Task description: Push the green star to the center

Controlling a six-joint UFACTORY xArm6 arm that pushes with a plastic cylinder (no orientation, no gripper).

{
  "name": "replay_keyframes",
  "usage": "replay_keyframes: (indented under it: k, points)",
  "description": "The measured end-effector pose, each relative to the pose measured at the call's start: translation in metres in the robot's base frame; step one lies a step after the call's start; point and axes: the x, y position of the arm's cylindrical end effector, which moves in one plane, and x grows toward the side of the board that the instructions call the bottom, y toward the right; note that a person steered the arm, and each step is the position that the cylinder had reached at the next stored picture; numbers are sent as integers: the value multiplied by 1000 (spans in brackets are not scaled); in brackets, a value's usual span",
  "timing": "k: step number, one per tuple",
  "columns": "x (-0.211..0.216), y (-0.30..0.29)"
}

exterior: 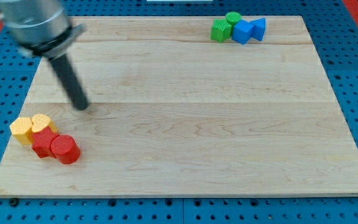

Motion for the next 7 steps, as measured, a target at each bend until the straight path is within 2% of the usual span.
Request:
replay_keyframes:
  k: [2,3,4,5,7]
  points:
    - [-170,120]
    - [-208,177]
    - [-220,224]
    - [-233,220]
    - [-232,268]
